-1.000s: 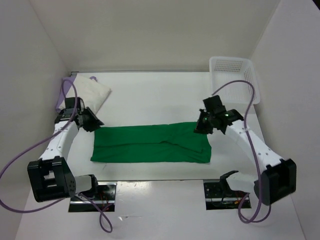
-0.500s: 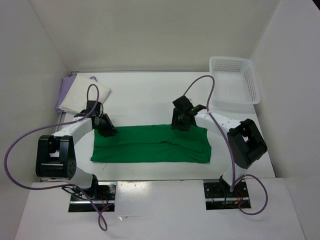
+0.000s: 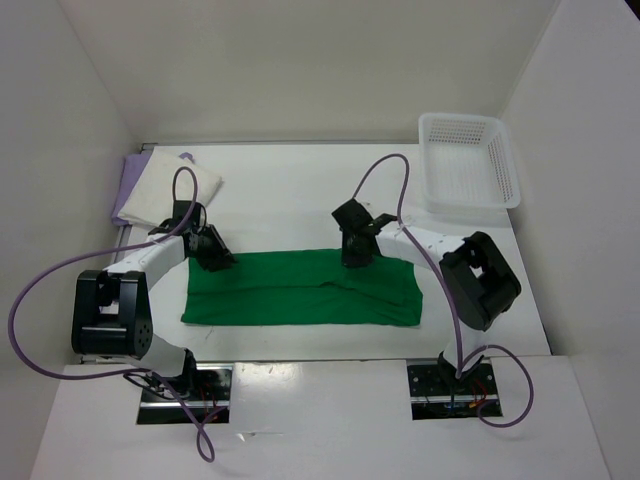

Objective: Fold and stack the t-shirts
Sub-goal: Fold the other side of the tshirt into a rectangle

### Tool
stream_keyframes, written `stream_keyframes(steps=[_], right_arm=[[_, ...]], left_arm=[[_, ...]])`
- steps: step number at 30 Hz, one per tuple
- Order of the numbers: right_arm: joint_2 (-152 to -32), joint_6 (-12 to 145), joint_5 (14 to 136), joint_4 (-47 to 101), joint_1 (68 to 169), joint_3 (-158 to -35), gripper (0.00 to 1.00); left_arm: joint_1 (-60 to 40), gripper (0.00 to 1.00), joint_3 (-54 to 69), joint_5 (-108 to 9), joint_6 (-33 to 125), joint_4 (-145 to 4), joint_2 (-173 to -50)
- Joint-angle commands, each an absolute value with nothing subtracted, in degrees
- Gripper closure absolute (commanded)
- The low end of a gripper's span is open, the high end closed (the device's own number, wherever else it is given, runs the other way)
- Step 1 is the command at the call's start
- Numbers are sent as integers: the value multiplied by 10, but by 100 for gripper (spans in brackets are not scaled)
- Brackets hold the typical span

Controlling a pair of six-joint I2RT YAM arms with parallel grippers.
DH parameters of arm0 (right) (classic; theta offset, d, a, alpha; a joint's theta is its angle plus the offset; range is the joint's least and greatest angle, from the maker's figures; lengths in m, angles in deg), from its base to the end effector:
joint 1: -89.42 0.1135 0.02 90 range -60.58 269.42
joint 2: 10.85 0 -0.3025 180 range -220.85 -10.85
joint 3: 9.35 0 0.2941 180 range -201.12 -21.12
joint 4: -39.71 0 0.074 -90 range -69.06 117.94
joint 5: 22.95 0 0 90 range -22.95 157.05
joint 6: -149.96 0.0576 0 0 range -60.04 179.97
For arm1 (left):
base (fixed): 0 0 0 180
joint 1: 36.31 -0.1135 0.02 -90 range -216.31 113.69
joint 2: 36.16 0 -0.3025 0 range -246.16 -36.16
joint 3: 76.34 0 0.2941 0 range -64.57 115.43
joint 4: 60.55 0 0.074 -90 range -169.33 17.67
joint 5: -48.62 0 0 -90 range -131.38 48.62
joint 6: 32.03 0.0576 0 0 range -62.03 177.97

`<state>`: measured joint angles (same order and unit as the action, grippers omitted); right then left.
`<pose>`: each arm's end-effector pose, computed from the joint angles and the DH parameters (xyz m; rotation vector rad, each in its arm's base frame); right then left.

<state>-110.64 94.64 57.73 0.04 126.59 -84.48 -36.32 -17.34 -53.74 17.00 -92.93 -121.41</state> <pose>0.3207 0.2315 0.1710 -0.0085 2.6800 0.1813 0.3265 -0.0123 0.1737 -0.8533 2.5139 -0.5299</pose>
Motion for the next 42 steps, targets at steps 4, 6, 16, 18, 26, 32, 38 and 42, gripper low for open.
stream_keyframes(steps=[4,6,16,18,26,32,38,42], right_arm=[[-1068,941,554,-73,1290,-863,90],[-1055,941,584,-84,1290,-856,93],[-1037,977,729,-102,1386,-829,95],[-1031,994,743,-102,1392,-829,91],[-944,1018,736,-103,1360,-821,66],[-943,1013,672,-60,1264,-771,94],[-929,1056,651,-41,1241,-687,95],[-899,1101,689,-30,1241,-632,95]], left_arm=[[-363,66,-177,-554,160,-915,-1215],[-363,66,-177,-554,160,-910,-1215],[-363,66,-172,-564,155,-904,-1215],[-363,66,-172,-564,155,-904,-1215],[-350,65,-153,-575,155,-910,-1203],[-290,65,-136,-562,143,-903,-1223],[-273,64,-142,-589,132,-879,-1269],[-296,64,-153,-612,131,-865,-1301]])
